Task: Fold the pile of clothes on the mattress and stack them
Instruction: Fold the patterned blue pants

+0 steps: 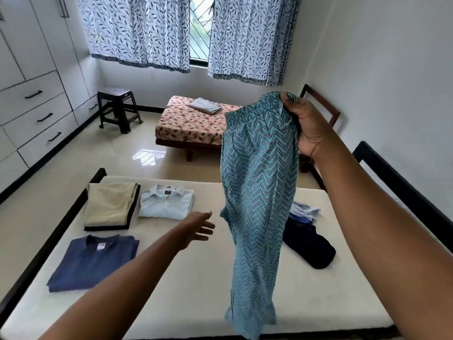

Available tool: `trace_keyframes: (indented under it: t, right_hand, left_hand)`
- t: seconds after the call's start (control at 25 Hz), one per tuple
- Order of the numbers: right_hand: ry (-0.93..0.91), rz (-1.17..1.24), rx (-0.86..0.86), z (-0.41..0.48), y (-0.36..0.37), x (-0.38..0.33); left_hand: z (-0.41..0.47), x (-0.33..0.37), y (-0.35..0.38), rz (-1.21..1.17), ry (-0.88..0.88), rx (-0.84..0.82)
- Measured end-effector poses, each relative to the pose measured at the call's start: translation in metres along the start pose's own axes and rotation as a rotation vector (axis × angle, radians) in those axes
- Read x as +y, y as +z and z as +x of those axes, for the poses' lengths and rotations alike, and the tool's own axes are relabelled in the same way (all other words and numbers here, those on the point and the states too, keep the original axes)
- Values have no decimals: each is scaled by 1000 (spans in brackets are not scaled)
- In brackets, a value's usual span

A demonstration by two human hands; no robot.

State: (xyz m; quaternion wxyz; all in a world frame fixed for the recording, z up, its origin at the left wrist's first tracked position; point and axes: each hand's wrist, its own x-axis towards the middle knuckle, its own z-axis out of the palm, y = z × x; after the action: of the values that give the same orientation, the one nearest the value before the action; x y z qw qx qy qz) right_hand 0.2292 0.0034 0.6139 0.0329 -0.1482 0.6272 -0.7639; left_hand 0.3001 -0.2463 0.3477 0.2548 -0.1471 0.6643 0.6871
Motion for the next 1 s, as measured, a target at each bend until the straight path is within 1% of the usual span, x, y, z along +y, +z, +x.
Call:
trace_keyframes:
  t: [0.24,0.32,0.48,0.56,0.68,0.72,0.88,1.0]
  right_hand:
    - [-44,65,-49,0,2,-13]
    - [-50,73,-48,-3,-1,-18]
    - [-57,81,-51,-5,-9,-22]
    - [-61,85,-30,-7,-13,-22]
    - [-57,104,-8,-10,-11,-20]
    - [-60,103,4,-11,-9,-19]
    - [-63,89,31,-14,-5,-17]
    - [-53,94,36,-16,-4,-20]
  left_hand:
    - [17,5,18,-134,119,-50]
    - [21,7,21,-197,157,-4]
    - [25,20,11,-340,262,165]
    - [25,24,3,-297,294,193]
    - [23,28,-1,-183,295,250]
    - [23,28,0,-144,285,240]
    - [21,19,11,-11,157,47]
    - [21,11,27,-2,137,-40]
